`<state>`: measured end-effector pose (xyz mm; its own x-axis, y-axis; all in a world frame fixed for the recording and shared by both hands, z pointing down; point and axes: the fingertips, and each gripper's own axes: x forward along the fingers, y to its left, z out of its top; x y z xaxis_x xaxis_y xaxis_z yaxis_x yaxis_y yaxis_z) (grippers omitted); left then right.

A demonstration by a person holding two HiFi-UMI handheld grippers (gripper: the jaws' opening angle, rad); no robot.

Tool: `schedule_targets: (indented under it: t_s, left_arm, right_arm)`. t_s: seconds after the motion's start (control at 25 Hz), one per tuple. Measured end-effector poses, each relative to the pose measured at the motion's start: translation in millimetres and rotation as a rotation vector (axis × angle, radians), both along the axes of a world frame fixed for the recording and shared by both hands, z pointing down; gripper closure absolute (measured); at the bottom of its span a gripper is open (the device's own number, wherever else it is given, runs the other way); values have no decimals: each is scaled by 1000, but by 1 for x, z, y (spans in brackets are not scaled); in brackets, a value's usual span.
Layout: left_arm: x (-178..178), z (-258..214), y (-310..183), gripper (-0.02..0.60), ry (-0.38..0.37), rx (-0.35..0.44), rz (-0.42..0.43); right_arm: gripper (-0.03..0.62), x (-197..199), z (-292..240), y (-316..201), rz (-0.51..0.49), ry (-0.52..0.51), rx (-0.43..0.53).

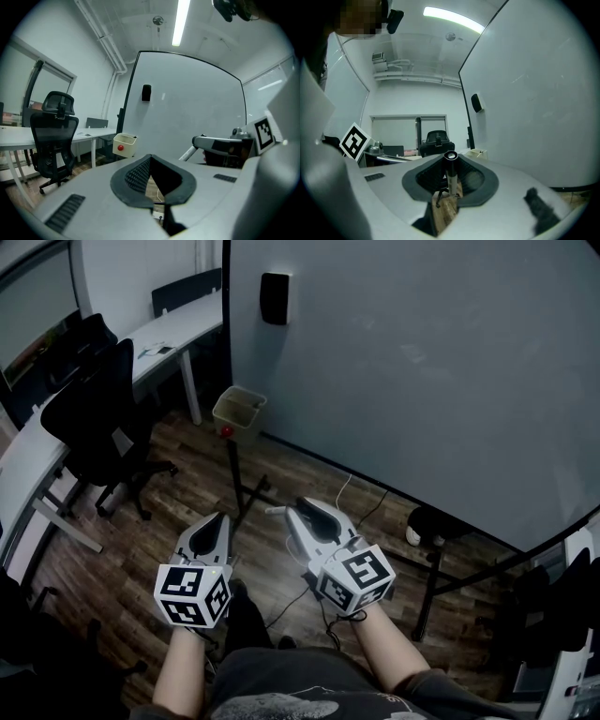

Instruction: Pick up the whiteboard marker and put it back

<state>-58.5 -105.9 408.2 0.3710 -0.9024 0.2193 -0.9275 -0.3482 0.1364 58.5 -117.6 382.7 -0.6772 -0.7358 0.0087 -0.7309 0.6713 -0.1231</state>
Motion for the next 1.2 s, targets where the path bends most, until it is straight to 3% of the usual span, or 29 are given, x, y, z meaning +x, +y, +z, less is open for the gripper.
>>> schedule_targets:
  t_s: [0.48,1.2]
  left_arm:
    - [-27,-5,-46,569,-4,5,-1]
    - [-72,-14,-198,569,-21,10,22]
  right_arm:
    - [505,-28,-13,-45,-14,5,25]
    - [505,-71,-40,-196,-8,-30,45]
